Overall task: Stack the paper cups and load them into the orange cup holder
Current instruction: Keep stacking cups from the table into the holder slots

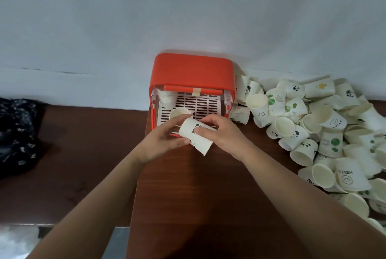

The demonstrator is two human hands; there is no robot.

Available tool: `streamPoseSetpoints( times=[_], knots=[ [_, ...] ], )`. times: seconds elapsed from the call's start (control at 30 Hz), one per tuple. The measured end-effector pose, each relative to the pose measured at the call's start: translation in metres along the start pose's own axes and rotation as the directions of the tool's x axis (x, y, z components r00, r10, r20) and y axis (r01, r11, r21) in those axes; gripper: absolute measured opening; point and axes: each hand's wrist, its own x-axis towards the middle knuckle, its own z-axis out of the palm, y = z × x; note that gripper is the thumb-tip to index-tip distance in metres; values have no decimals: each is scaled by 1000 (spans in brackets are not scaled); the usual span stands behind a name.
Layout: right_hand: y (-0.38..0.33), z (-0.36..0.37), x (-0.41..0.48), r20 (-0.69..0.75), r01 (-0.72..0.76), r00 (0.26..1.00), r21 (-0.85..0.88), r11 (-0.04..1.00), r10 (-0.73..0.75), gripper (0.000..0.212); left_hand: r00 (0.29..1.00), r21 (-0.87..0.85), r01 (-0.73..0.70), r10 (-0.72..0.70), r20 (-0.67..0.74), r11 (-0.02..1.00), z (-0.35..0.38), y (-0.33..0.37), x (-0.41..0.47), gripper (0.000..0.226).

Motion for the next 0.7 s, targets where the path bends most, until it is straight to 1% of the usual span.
streamPoseSetpoints(
  times=[0.07,0.1,0.17,0.2,0.27,0.3,0.37,0.4,0.47,0.53,0.63,0.7],
  knots=[
    [2,3,1,8,1,1000,42,999,-1,33,999,-69,-18,16,-41,997,-2,-3,-1,61],
    [3,4,1,3,-10,1000,105,994,10,33,997,-119,-29,21,-70,993,-3,-4,-2,62],
    [4,7,2,3,-39,999,282,959,40,43,990,-219,-30,-2,-141,975,-7,-9,-4,66],
    [4,9,3,5,-37,999,335,941,38,49,987,-241,-28,-11,-162,970,-8,-10,-5,67],
    [5,14,3,-22,-6,1000,336,942,15,59,986,-232,-23,-16,-166,973,-9,-15,-6,63],
    [3,16,3,-52,15,999,298,954,1,63,985,-198,-22,-12,-172,980,-9,-16,-6,59],
    [-2,19,5,-141,76,989,182,980,-50,60,976,-76,-1,-16,-217,997,-12,-16,-5,52],
    [-5,21,6,-193,117,977,103,988,-96,58,965,-16,30,-33,-262,999,-14,-16,-3,49],
    [-10,23,12,-259,196,942,-98,976,-215,62,930,27,82,-67,-362,996,-21,-16,0,46],
    [-14,27,16,-239,224,930,-228,947,-278,70,909,22,122,-103,-404,992,-27,-14,5,44],
    [-14,37,25,-174,231,936,-348,908,-305,74,904,8,235,-215,-370,972,-28,-19,14,48],
    [-12,46,34,-120,222,946,-434,873,-301,73,905,-31,265,-260,-337,964,-28,-25,17,56]
  ],
)
